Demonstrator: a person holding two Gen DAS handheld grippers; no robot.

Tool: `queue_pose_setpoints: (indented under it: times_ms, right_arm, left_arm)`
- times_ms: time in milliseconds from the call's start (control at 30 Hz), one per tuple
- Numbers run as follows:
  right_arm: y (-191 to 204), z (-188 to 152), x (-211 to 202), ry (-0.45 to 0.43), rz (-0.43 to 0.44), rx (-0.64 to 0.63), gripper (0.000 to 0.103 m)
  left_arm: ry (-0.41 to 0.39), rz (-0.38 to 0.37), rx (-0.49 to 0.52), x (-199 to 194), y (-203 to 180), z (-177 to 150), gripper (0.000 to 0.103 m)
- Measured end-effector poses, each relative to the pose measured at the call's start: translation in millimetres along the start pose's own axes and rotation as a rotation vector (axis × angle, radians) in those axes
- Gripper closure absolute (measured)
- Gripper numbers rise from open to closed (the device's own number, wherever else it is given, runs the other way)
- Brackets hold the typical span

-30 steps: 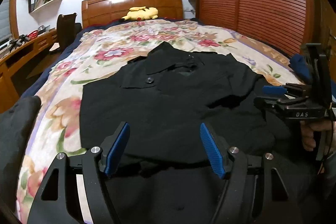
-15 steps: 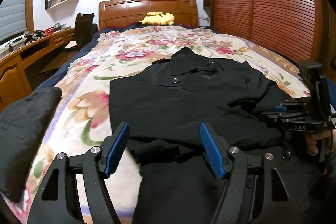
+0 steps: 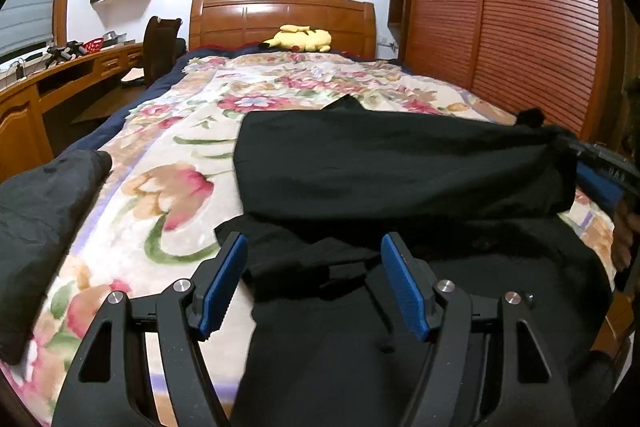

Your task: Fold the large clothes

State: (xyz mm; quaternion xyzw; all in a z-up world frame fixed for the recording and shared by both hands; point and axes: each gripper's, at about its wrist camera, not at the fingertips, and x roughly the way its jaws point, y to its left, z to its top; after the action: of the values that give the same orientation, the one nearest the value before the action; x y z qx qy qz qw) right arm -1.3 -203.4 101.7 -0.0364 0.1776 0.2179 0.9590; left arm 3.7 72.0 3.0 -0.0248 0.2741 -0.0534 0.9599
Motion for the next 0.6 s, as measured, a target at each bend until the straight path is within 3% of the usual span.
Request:
queue_pose_setpoints:
  times_ms: [133,300,500,600]
  right_arm:
    - [-37.5,15.3,-29.0,-0.019,-0.091,0.046,0.098]
    - [-68.1,10.9,-39.9,0.086,-0.164,0.041,0.098]
    - [-80.7,3.3,-34.3,0.182,-0.220,0.020,0.098]
    - [-61.3,7.6,-23.2,0.212,-0.220,0.028,0.096]
  left_arm:
    - [-0.007,-0.014,-0.006,-1.3,-2.6,-1.1,0.033]
    - [-0.002,-0.022,-0.003,-2.3,-2.9,-2.1,0.032]
    - [-0.007,-0.024,0.004,-4.5,-2.5,-3.0,0.033]
    - [-0.007,-0.019,0.008,-4.9,-2.1,-3.0,0.033]
